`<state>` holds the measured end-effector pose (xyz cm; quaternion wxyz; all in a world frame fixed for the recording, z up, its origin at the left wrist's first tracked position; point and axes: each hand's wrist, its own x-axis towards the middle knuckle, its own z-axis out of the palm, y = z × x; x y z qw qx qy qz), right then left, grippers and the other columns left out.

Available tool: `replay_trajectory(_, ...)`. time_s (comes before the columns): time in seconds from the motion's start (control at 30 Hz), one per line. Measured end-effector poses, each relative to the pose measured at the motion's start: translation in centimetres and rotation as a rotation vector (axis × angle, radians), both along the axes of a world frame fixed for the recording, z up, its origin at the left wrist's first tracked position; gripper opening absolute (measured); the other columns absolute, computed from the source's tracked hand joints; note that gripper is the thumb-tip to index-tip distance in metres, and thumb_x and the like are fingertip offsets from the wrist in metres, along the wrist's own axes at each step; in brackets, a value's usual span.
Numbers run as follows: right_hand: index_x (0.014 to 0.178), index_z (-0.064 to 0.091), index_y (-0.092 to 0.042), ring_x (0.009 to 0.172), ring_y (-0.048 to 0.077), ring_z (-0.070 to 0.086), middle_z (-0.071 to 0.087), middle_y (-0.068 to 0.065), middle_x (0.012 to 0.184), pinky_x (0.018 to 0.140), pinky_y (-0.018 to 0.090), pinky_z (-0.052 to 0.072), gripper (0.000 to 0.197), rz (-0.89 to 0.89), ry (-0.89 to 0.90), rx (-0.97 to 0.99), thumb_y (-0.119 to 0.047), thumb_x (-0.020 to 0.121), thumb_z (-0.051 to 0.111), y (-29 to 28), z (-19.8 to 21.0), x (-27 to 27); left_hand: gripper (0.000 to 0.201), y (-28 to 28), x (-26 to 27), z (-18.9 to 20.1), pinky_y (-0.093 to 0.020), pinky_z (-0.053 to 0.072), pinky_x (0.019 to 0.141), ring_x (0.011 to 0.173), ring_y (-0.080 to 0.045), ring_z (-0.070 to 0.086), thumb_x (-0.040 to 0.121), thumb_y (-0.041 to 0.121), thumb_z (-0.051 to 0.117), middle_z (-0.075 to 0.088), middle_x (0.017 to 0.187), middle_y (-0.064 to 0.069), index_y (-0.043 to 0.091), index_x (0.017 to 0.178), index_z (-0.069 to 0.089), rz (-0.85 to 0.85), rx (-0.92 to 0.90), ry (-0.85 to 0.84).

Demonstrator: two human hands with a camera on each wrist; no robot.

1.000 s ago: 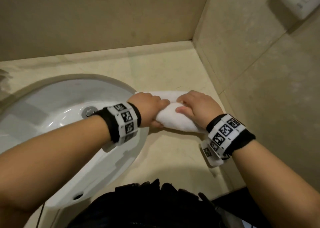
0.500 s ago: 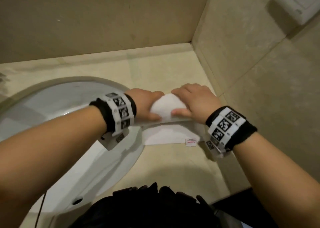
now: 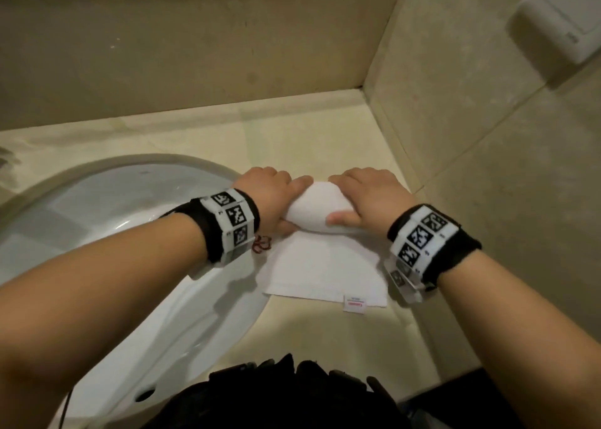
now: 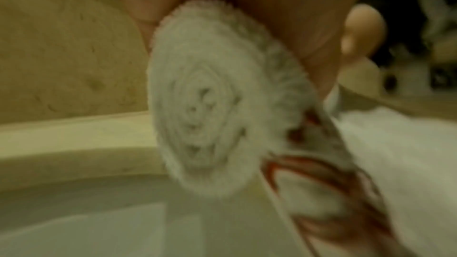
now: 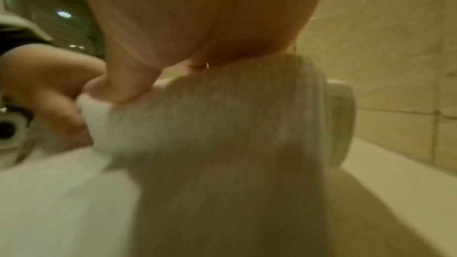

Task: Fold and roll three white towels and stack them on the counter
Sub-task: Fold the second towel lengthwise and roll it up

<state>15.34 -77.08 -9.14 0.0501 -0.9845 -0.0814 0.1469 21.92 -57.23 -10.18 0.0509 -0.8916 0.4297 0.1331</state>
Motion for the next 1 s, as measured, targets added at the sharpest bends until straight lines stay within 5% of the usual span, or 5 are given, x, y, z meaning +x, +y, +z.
replay_trajectory(0.23, 0.112, 0.053, -0.036, 0.091, 0.021, 0.062, 0.065, -0.008, 0.104, 0.076, 0.032, 0.046, 0.061, 0.033, 0.179, 0.031, -0.065, 0.06, 0.065, -1.7, -0.2, -0.3, 0.072, -1.0, 0.0, 0.3, -0.023, 0.042, 0.075, 0.095, -0.012, 0.057, 0.063, 0.066, 0.066, 0.057, 0.099, 0.017, 0.039, 0.124, 0.04, 0.208, -0.08, 0.649)
replay_trajectory(0.4, 0.11, 0.055, -0.028, 0.095, 0.022, 0.061, 0.065, -0.002, 0.107, 0.082, 0.033, 0.047, 0.058, -0.04, 0.402, 0.106, -0.059, 0.063, 0.07, -2.1, 0.6, 2.0, 0.106, 0.9, -1.3, 0.2, -0.035, 0.046, 0.09, 0.111, -0.021, 0.052, 0.052, 0.077, 0.06, 0.048, 0.128, 0.002, 0.036, 0.139, 0.016, 0.062, -0.107, 0.256)
replay_trajectory(0.7, 0.143, 0.022, -0.022, 0.128, 0.026, 0.036, 0.04, 0.007, 0.139, 0.11, 0.038, 0.017, 0.104, 0.074, -0.043, -0.124, -0.063, 0.06, 0.068, -1.1, -0.8, -2.0, 0.069, 1.1, 0.8, -0.4, -0.009, 0.045, 0.067, 0.087, -0.003, 0.057, 0.067, 0.042, 0.077, 0.059, 0.117, 0.007, 0.029, 0.125, 0.041, 0.321, -0.204, 0.78)
replay_trajectory(0.9, 0.113, 0.052, -0.028, 0.085, 0.026, 0.063, 0.067, 0.001, 0.1, 0.074, 0.034, 0.05, 0.063, 0.07, 0.123, -0.116, -0.062, 0.06, 0.06, -0.8, 0.4, 1.5, 0.114, 1.9, -2.2, -0.6, -0.038, 0.041, 0.096, 0.116, -0.026, 0.046, 0.052, 0.077, 0.062, 0.038, 0.135, -0.005, 0.03, 0.142, 0.01, 0.036, -0.102, 0.055)
replay_trajectory(1.0, 0.118, 0.049, -0.028, 0.094, 0.025, 0.061, 0.064, 0.001, 0.107, 0.081, 0.034, 0.049, 0.072, 0.073, 0.197, -0.099, -0.063, 0.058, 0.067, -0.9, 0.8, 2.6, 0.113, 1.5, -2.4, -1.2, -0.039, 0.042, 0.094, 0.111, -0.029, 0.047, 0.062, 0.065, 0.064, 0.038, 0.134, -0.011, 0.029, 0.144, -0.005, 0.061, 0.016, -0.058)
